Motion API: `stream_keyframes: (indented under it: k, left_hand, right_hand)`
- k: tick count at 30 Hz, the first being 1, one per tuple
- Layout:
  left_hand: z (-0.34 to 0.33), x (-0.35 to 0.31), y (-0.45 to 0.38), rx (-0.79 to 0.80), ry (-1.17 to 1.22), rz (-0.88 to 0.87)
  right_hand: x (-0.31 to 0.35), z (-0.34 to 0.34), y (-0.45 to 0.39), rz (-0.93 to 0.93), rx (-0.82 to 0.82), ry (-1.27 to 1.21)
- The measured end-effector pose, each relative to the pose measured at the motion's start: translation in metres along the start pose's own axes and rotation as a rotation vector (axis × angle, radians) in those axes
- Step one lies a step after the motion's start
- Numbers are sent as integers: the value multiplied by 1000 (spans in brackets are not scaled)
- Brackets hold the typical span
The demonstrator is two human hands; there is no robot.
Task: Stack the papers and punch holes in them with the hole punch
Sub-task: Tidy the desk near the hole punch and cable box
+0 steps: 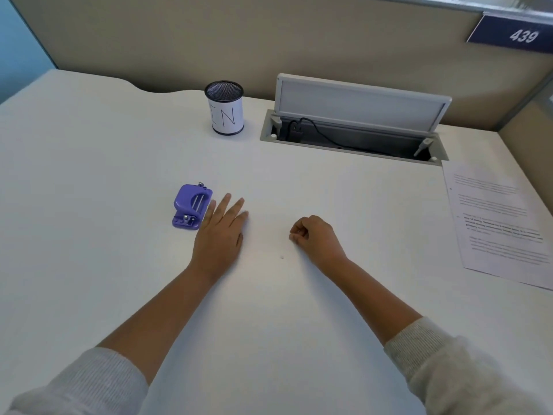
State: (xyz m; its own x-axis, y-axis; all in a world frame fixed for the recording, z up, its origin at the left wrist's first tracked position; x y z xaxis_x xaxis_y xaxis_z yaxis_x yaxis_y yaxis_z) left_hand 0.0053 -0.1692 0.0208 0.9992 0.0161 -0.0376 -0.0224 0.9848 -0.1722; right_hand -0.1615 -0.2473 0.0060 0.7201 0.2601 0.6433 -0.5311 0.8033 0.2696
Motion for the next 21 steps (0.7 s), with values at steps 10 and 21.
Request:
stream_keyframes:
  k: [10, 21]
  left_hand:
    - [26, 85, 41, -192, -17, 261]
    - [-4, 180, 71, 74, 215, 852]
  right_hand:
    - [1, -6, -6, -30, 58, 71]
    - [-5, 13, -11, -96, 100, -77]
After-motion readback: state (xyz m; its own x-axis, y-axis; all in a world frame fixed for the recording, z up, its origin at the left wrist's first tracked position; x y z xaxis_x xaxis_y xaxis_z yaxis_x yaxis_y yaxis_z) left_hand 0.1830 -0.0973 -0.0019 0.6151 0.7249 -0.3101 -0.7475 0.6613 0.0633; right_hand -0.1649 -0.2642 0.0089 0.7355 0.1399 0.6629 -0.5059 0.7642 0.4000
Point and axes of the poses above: each hand's wrist, its own y-axis away from the middle knuckle, its own z-axis out of the back of the hand, x = y × z, the point moved 7 cm from there along -y, towards the middle knuckle, and after that the axes turned 11 degrees about x, right-handed, at the moved point
